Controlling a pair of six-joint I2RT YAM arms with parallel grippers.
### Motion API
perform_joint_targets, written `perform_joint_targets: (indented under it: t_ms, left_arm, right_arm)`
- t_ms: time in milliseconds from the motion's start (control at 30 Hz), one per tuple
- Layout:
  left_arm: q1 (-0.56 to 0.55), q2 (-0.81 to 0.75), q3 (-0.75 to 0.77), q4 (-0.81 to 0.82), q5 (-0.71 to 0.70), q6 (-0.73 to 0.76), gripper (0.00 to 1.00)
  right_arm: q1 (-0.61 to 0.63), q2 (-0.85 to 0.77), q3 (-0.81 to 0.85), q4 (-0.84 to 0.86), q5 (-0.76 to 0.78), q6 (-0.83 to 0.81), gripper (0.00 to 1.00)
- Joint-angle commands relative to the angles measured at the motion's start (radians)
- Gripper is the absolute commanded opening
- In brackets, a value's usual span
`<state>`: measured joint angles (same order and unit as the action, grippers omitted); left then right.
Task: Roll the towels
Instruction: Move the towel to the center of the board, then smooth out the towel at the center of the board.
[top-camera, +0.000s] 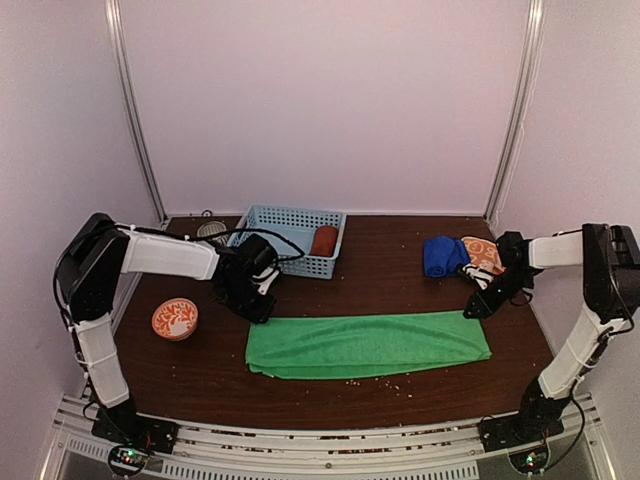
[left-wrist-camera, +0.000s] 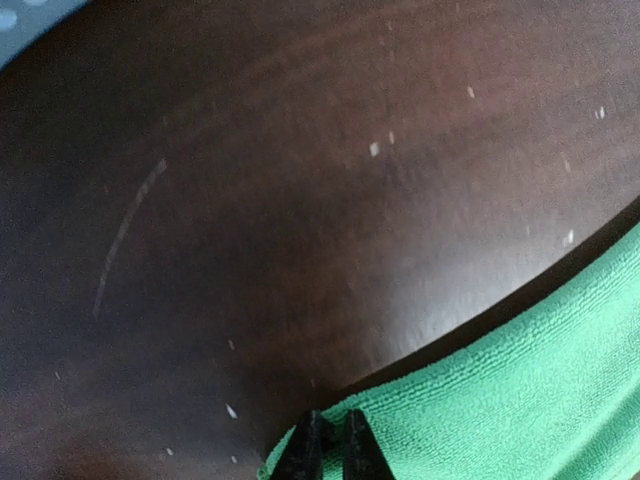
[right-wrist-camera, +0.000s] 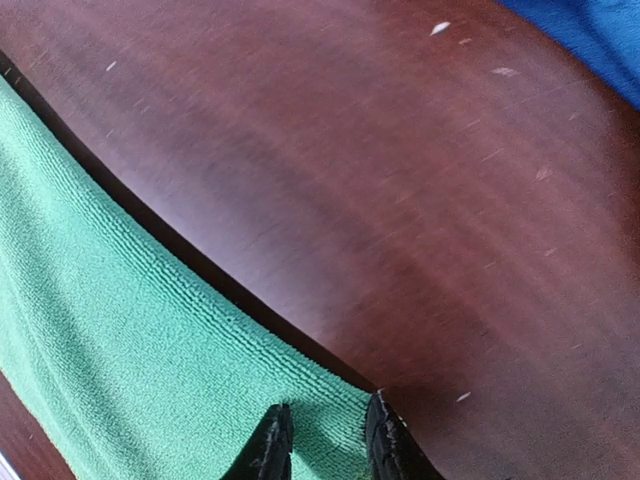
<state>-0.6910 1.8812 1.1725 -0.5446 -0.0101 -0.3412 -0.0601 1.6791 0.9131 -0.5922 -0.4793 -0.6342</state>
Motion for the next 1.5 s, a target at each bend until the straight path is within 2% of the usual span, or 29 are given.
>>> perform_joint_targets:
  t_ms: [0,67,167,367,500,600,667,733,967,1067,1467]
  left_arm:
    - [0.017,0.106,0.096,0.044,-0.146,0.044,0.07]
    - [0.018,0.108,0.129,0.044,-0.161,0.044,0.07]
    - [0.014,0.055,0.134,0.042,-0.145,0.023,0.13]
    - [0.006,-0.152,0.033,-0.022,-0.086,-0.086,0.23]
    - [0.007,-0.275,-0.094,-0.091,-0.033,-0.188,0.26]
    - [0.022,-0.342,-0.158,-0.129,0.024,-0.244,0.3]
    - [0.041,-0.372,-0.207,-0.115,0.086,-0.286,0.37]
    - [0.063,-0.398,-0.272,-0.047,0.169,-0.334,0.4]
    - [0.092,-0.374,-0.428,0.236,0.404,-0.464,0.4]
    - [0.092,-0.357,-0.455,0.305,0.449,-0.493,0.39]
    - [0.093,-0.3,-0.431,0.31,0.456,-0.495,0.35]
  right_arm:
    - [0.0,0.077,0.03,0.079,0.15,0.079,0.26]
    - [0.0,0.078,0.059,0.066,0.134,0.084,0.26]
    - [0.0,0.026,0.095,-0.004,0.049,0.055,0.25]
    - [0.0,-0.174,0.096,-0.207,-0.054,-0.037,0.35]
    - [0.0,-0.281,0.008,-0.356,-0.017,-0.235,0.37]
    - [0.0,-0.344,-0.085,-0.402,0.036,-0.347,0.4]
    - [0.002,-0.369,-0.125,-0.418,0.061,-0.389,0.4]
    - [0.003,-0.383,-0.142,-0.42,0.078,-0.399,0.41]
    - [0.008,-0.385,-0.152,-0.438,0.082,-0.424,0.41]
    - [0.008,-0.383,-0.167,-0.423,0.097,-0.435,0.41]
    - [0.012,-0.363,-0.178,-0.401,0.073,-0.436,0.41]
